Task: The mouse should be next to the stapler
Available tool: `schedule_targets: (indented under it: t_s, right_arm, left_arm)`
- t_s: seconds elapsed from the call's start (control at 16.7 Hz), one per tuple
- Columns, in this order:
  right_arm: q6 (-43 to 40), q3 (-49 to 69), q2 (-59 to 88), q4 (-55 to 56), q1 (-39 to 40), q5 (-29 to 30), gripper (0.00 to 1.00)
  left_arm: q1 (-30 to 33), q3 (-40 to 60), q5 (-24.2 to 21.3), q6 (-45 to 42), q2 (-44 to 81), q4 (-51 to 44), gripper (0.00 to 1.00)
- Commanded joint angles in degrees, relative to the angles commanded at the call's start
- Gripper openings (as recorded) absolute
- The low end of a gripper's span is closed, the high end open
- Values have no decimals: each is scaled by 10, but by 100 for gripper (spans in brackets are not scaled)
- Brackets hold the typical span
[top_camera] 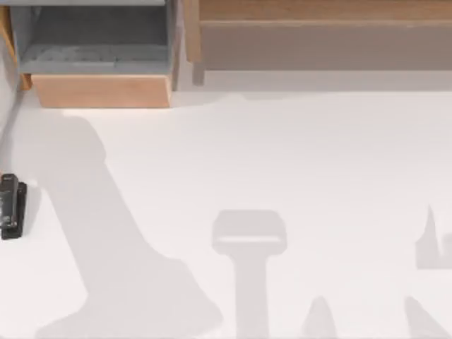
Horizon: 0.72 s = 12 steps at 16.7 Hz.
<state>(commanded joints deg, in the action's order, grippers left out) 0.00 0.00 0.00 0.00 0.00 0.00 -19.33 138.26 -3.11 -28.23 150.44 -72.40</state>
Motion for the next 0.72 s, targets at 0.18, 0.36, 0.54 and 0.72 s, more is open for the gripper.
schedule_targets:
  t_s: [0.18, 0.36, 0.54, 0.72]
  right_arm:
    - [0, 0, 0, 0, 0, 0, 100]
    - [0, 0, 0, 0, 0, 0, 100]
    - [0, 0, 0, 0, 0, 0, 100]
    - [0, 0, 0, 0, 0, 0, 100]
  left_arm:
    - [3, 7, 1, 2, 9, 1, 100]
    - [3, 7, 1, 2, 9, 1, 100]
    - [3, 7, 1, 2, 9, 1, 77]
    - [3, 7, 1, 2, 9, 1, 55]
